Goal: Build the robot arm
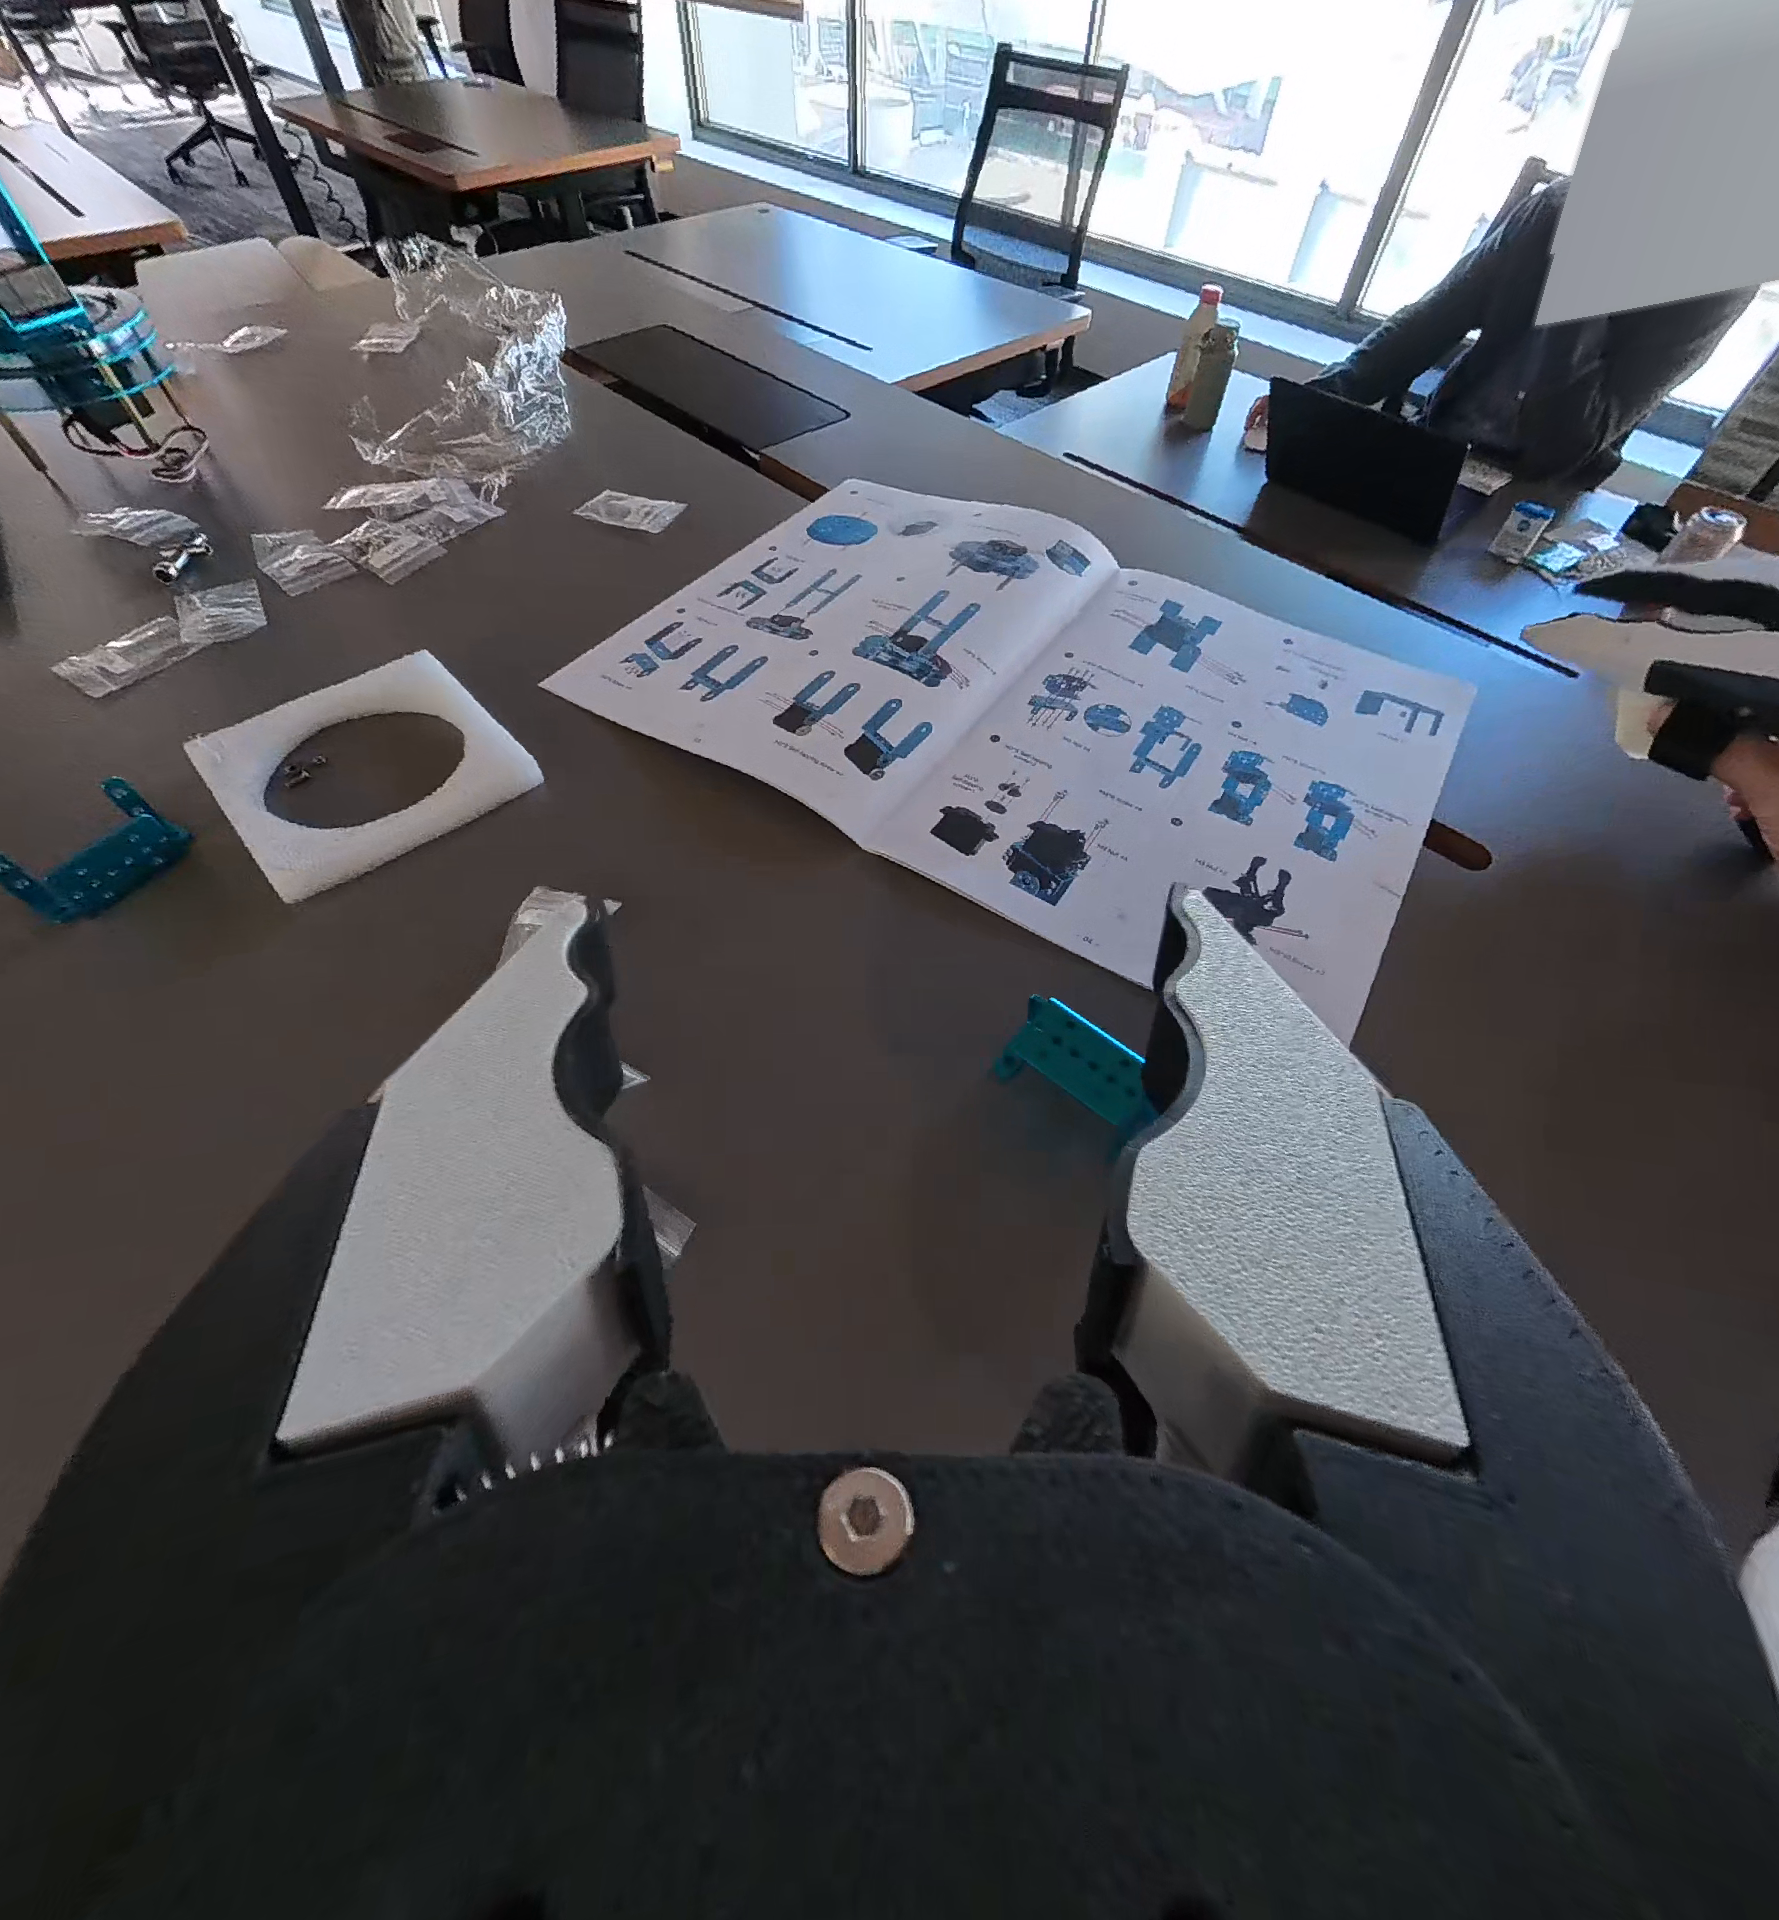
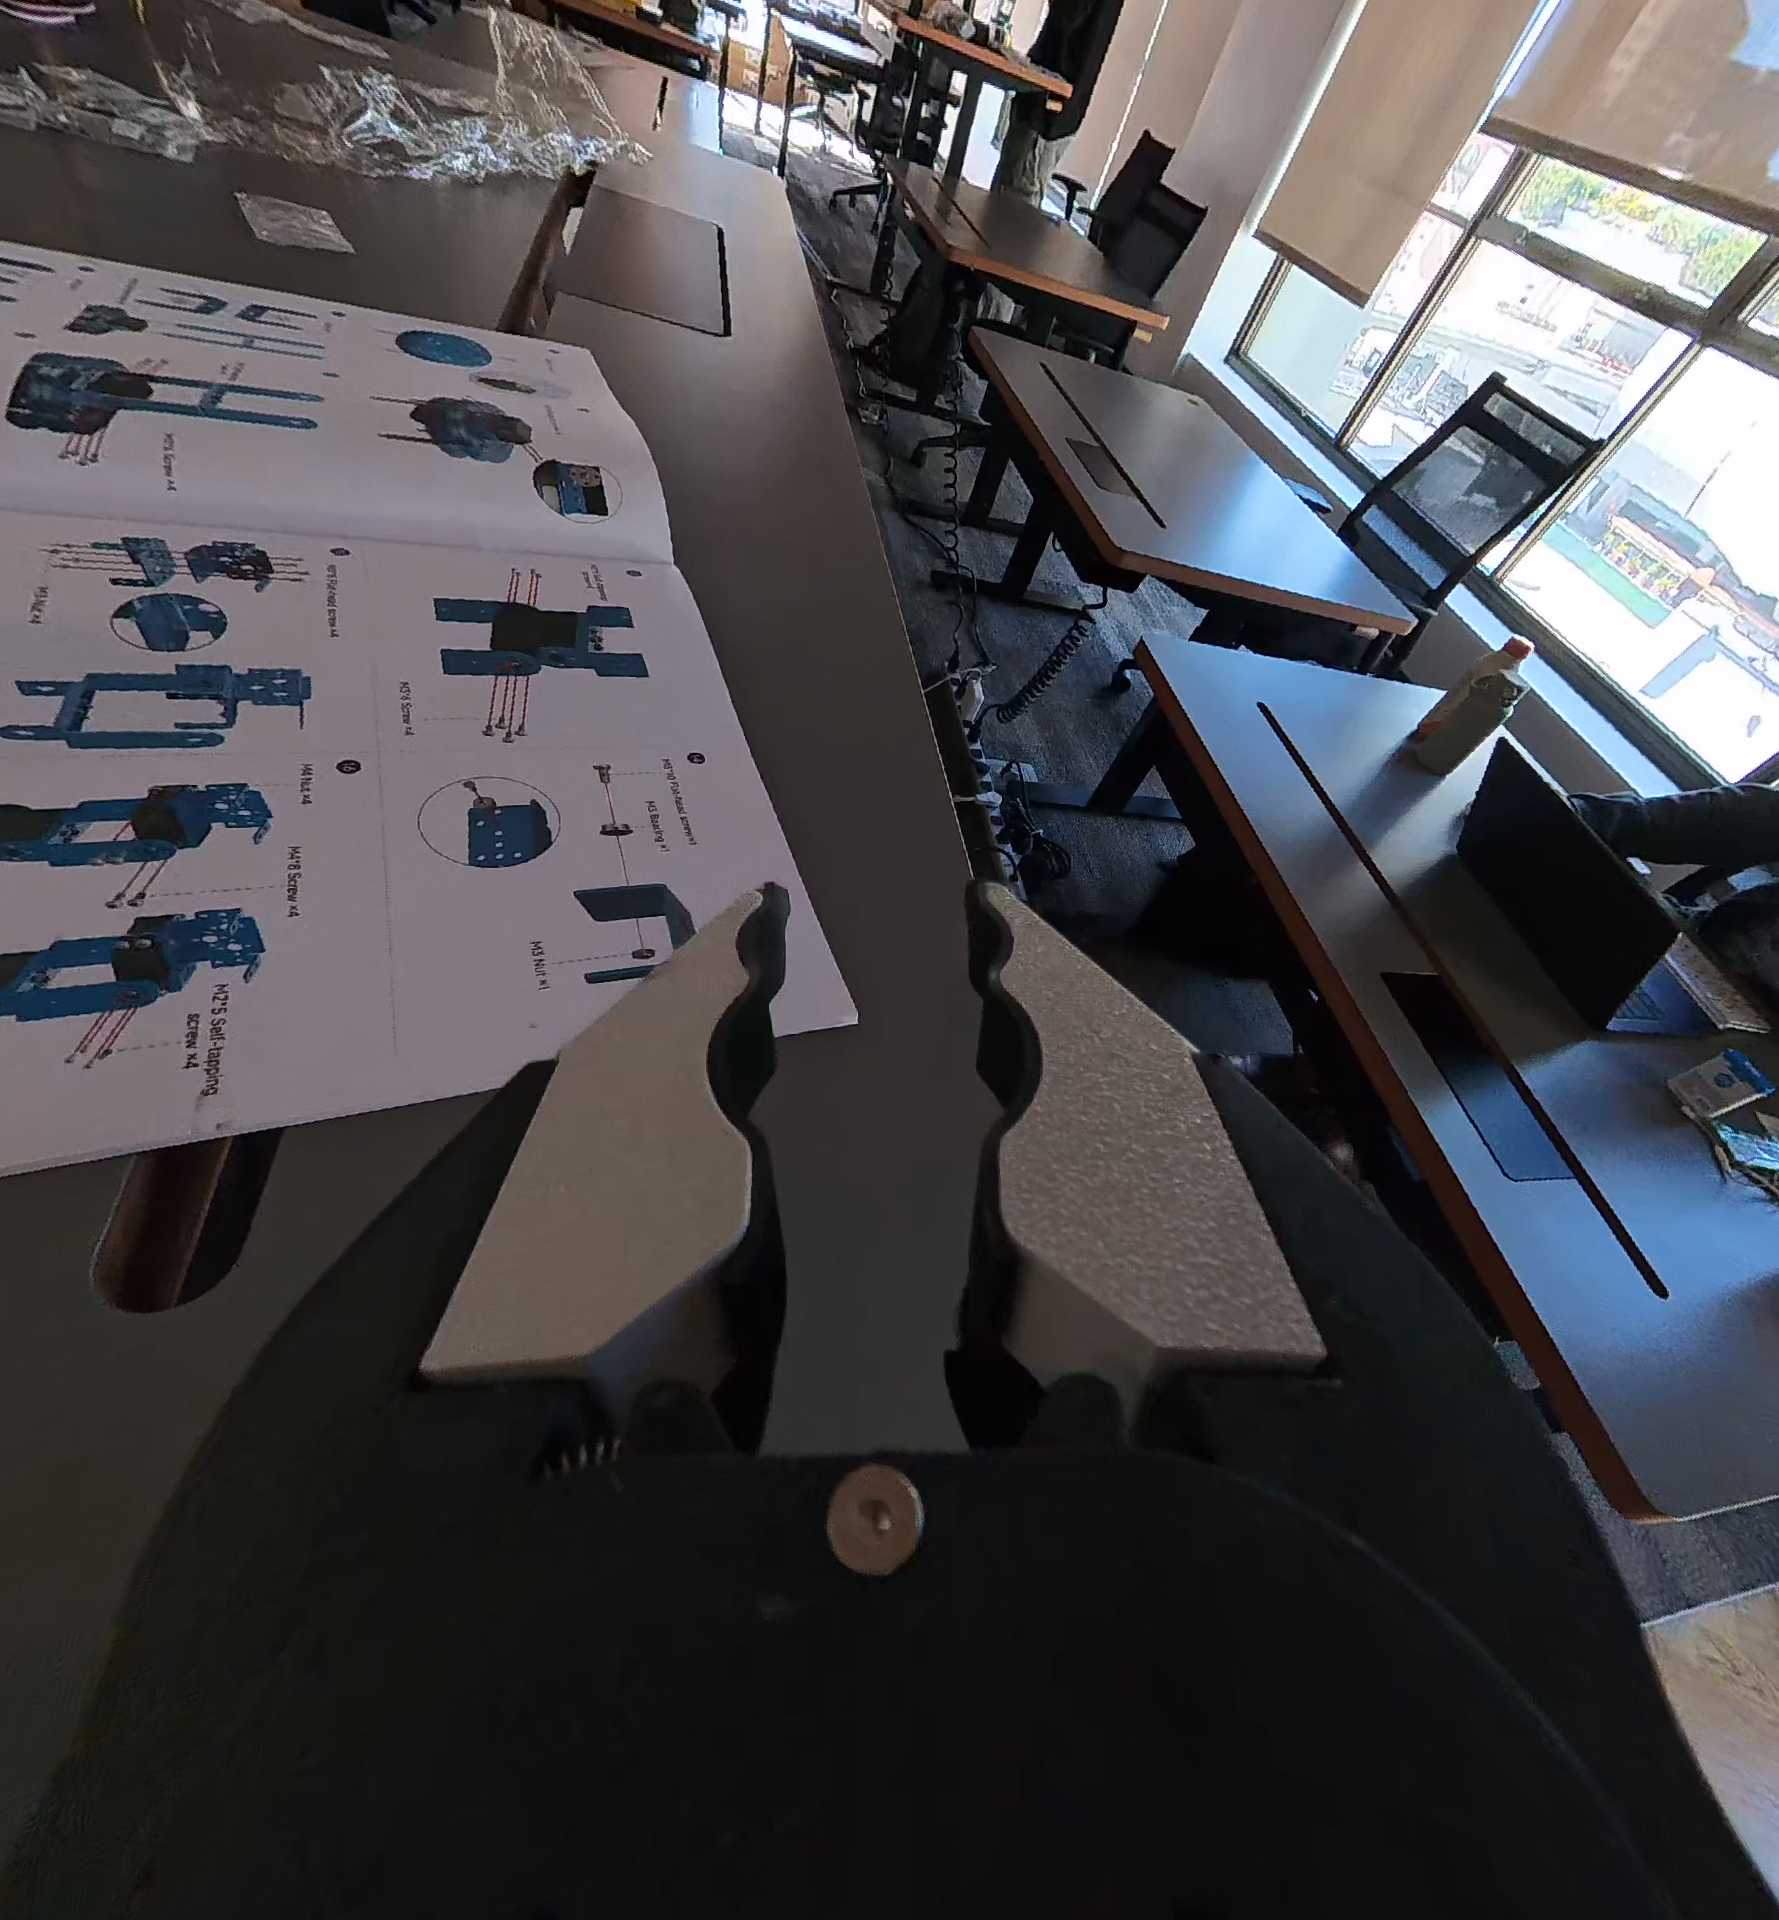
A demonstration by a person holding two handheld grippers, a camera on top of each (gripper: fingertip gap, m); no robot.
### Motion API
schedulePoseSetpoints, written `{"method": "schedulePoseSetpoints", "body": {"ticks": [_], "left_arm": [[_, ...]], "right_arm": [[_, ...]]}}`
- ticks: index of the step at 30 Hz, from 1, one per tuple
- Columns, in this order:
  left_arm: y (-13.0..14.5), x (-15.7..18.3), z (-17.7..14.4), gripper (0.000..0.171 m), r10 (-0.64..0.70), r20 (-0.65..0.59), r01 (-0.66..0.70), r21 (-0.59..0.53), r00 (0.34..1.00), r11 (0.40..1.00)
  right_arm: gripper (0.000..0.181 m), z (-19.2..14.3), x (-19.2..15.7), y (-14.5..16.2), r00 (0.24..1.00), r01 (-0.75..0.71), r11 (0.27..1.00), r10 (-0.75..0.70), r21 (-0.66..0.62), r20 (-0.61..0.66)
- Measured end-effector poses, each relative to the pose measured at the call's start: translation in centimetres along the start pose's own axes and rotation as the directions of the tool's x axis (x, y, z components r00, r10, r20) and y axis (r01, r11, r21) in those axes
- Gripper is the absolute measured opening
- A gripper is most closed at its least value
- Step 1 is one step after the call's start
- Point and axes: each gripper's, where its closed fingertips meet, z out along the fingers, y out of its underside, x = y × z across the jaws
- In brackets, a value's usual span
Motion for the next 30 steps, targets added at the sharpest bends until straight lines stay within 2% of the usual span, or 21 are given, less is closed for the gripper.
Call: {"method": "schedulePoseSetpoints", "body": {"ticks": [4,9,14,17,20,23,25,28,30], "left_arm": [[-0.1,-0.5,-1.4,0.099,-0.023,0.012,0.023,0.0,1.0,1.0],[0.2,-2.4,-5.2,0.091,-0.008,0.047,0.006,0.037,0.999,0.999],[1.7,-5.4,-10.9,0.087,-0.06,0.025,0.057,0.108,0.998,0.993],[3.4,-8.2,-15.8,0.085,-0.069,0.018,0.065,0.147,0.997,0.987],[5.9,-12.0,-21.9,0.083,-0.098,0.003,0.096,0.173,0.995,0.98],[9.0,-16.1,-28.9,0.084,-0.121,-0.04,0.126,0.19,0.992,0.974],[10.8,-19.6,-34.0,0.078,-0.088,-0.017,0.09,0.217,0.996,0.972],[12.7,-24.9,-41.2,0.078,-0.087,0.042,0.075,0.229,0.995,0.97],[13.6,-28.1,-45.4,0.079,-0.109,0.09,0.084,0.249,0.99,0.965]], "right_arm": [[0.034,0.0,0.6,-0.1,0.999,-0.036,0.999,0.037,0.013,-0.009],[0.034,-0.2,1.2,-0.4,0.999,-0.023,0.999,0.025,0.038,-0.046],[0.034,-0.9,0.7,-1.2,0.988,0.113,0.991,-0.105,0.071,-0.113],[0.033,-4.3,-1.3,-2.5,0.976,0.147,0.988,-0.136,0.053,-0.172],[0.033,-9.1,-7.4,-5.5,0.98,0.109,0.99,-0.092,0.088,-0.174],[0.035,-12.8,-16.6,-9.3,0.991,0.06,0.991,-0.046,0.117,-0.123],[0.034,-14.6,-23.2,-12.4,0.995,0.025,0.984,-0.007,0.178,-0.099],[0.033,-14.8,-33.4,-18.1,1.0,0.003,0.96,-0.008,0.281,0.018],[0.033,-13.8,-39.0,-20.5,0.995,0.046,0.972,-0.065,0.231,0.078]]}}
